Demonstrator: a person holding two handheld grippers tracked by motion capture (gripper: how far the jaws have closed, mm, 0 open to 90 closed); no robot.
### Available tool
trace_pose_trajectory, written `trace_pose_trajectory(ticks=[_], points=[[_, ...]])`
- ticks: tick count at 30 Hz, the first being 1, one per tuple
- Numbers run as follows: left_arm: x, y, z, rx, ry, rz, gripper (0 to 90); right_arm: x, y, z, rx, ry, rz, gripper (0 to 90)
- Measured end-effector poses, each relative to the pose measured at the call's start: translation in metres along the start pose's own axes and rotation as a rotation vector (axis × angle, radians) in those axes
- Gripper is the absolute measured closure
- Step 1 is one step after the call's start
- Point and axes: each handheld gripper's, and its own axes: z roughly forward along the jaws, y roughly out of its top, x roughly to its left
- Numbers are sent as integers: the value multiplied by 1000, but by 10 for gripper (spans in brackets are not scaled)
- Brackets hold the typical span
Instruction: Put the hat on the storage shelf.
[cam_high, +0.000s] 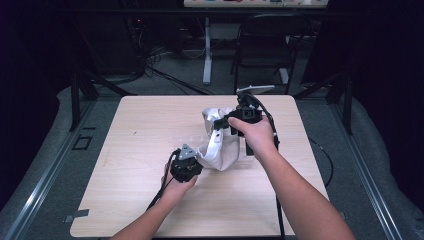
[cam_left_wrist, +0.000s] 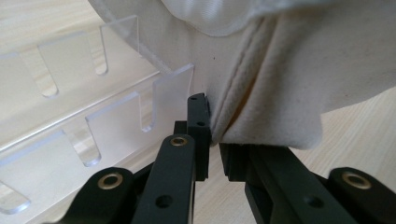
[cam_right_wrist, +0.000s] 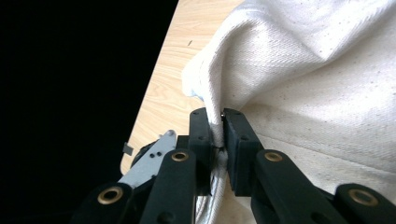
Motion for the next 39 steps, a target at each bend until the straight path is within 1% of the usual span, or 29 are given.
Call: trace_pose_trajectory(ticks=[2,4,6,9,12,14,15,16,18,20,23,24,25,26,30,32,33,34,36,39], points=[[0,0,-1,-14,-13,-20,792,0,-1,-2,-2,-7,-10,819],[-2,0,-5,-20,-7,8,716,0,-2,-5,-6,-11,-13,804],[-4,0,-8,-21,-6,29,673,-1,-2,-8,-20,-12,-14,781],[-6,-2,-17,-33,-6,38,612,-2,-4,-15,-36,-32,-26,750],[-7,-6,-27,-36,-10,40,549,-2,-7,-22,-38,-24,-35,718],[-7,-10,-35,-42,-4,48,535,-2,-9,-27,-43,-17,-42,705],[-6,-11,-39,-41,-1,52,528,-1,-12,-31,-50,-6,-46,692],[-4,-14,-44,-43,3,50,525,-1,-13,-33,-53,-5,-50,689],[1,-18,-52,-41,10,40,520,-2,-16,-40,-68,0,-53,684],[6,-21,-58,-37,24,39,515,-3,-18,-46,-73,-1,-60,678],[14,-27,-66,-39,43,20,509,-6,-21,-52,-86,-5,-62,667],[17,-29,-68,-41,51,12,509,-7,-22,-54,-82,-10,-66,664],[20,-31,-69,-35,56,8,507,-8,-23,-55,-90,-14,-66,661],[23,-33,-71,-31,65,0,506,-9,-25,-56,-93,-23,-73,657],[31,-40,-75,-19,84,-12,506,-15,-32,-59,-105,-55,-99,641],[34,-42,-76,-21,93,-22,506,-20,-37,-59,-103,-59,-99,637],[36,-43,-77,-16,96,-18,506,-23,-41,-60,-106,-67,-100,631],[37,-44,-76,-23,102,-25,504,-25,-44,-60,-105,-79,-110,629],[38,-44,-75,-20,100,-32,501,-30,-50,-61,-104,-89,-114,620],[36,-45,-72,-11,100,-16,495,-36,-60,-62,-111,-104,-126,614]])
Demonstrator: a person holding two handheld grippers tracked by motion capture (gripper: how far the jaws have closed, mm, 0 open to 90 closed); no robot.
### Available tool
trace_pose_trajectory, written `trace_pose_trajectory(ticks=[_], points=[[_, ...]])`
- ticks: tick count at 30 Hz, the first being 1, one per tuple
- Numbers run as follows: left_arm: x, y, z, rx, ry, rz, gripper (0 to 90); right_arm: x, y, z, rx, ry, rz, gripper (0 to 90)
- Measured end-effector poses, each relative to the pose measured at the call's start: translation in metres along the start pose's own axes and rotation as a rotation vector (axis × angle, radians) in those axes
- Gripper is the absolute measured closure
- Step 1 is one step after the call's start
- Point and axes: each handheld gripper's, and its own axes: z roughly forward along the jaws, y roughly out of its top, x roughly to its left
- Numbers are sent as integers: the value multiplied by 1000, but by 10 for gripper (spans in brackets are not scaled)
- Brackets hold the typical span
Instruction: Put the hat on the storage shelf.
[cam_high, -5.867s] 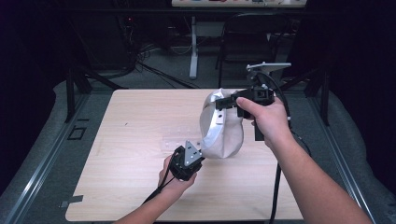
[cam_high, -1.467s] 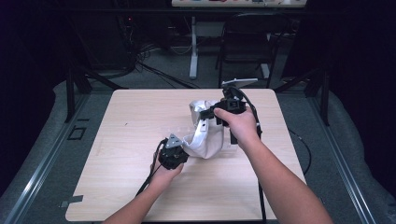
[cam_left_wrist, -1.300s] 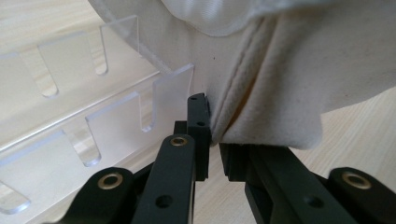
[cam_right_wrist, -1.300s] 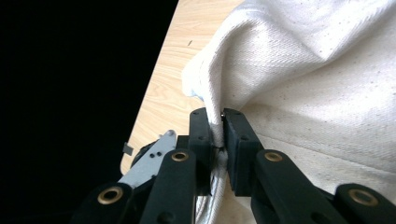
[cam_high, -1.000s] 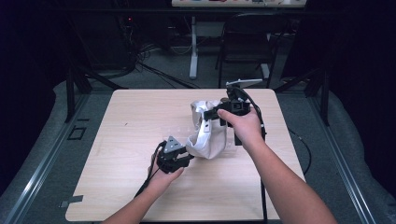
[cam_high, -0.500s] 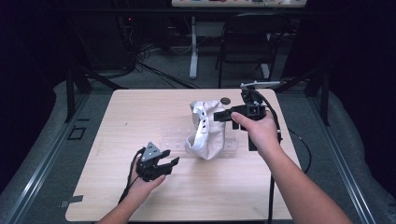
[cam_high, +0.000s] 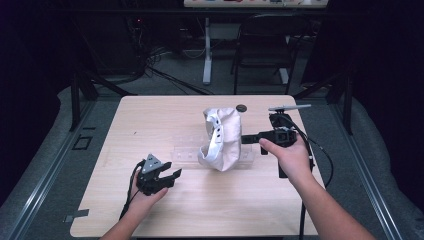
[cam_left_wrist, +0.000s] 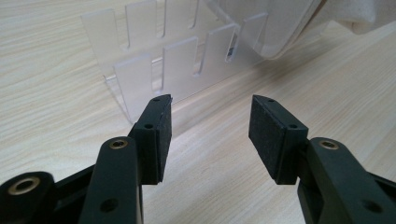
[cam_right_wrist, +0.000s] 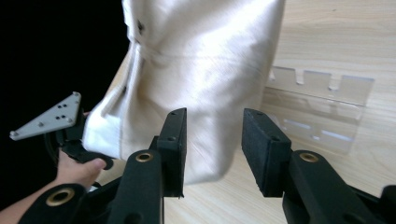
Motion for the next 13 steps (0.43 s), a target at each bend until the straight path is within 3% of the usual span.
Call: trace_pose_trajectory(ticks=[13], points=[[-6,-4,7,20,-4,28,477,-30,-53,4,-1,-103,-60,581]])
